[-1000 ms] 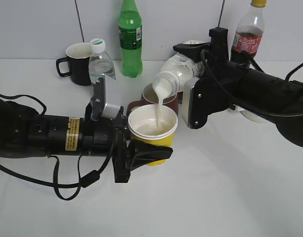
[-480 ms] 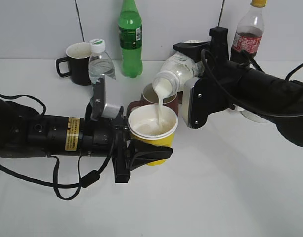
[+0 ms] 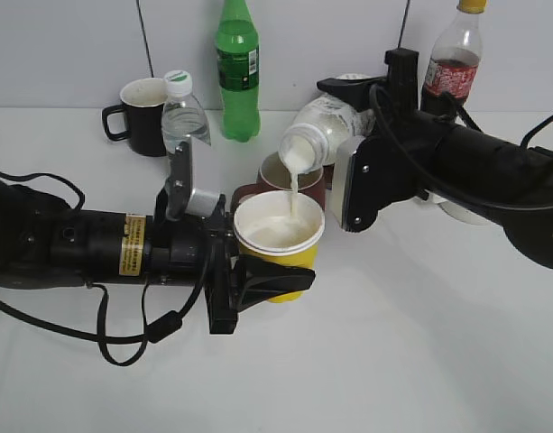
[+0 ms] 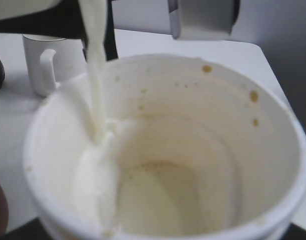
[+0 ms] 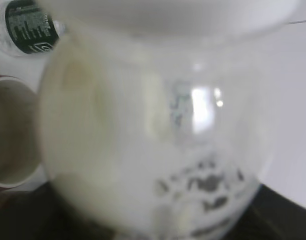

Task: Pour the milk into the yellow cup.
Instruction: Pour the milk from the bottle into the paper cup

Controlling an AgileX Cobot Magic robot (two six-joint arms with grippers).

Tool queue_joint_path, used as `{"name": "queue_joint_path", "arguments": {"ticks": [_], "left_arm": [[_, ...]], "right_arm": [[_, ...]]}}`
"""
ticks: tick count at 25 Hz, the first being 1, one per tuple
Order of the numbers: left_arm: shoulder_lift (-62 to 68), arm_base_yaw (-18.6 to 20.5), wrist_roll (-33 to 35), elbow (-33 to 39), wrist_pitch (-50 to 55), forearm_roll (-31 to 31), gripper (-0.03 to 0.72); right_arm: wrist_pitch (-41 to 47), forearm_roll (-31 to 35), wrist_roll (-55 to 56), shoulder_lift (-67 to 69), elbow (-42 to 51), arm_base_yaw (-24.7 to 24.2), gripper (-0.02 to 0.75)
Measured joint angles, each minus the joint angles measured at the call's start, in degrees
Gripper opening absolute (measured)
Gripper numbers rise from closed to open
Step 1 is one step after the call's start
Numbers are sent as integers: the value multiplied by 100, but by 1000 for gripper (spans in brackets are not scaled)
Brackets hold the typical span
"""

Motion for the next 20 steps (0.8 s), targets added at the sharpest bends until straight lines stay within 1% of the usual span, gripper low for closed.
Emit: {"name": "queue_joint_path", "arguments": {"ticks": [8, 11, 16, 20], "left_arm": [[0, 0, 0, 0, 0, 5, 389], [0, 0, 0, 0, 0, 0, 389], [-29, 57, 0, 0, 57, 5, 389], [-184, 210, 0, 0, 298, 11, 389]], "right_arm": [[0, 0, 674, 0, 78, 0, 435], [0, 0, 1257, 0, 103, 0, 435], [0, 0, 2923, 0, 109, 0, 435], [7, 112, 4366, 0, 113, 0, 435]]}}
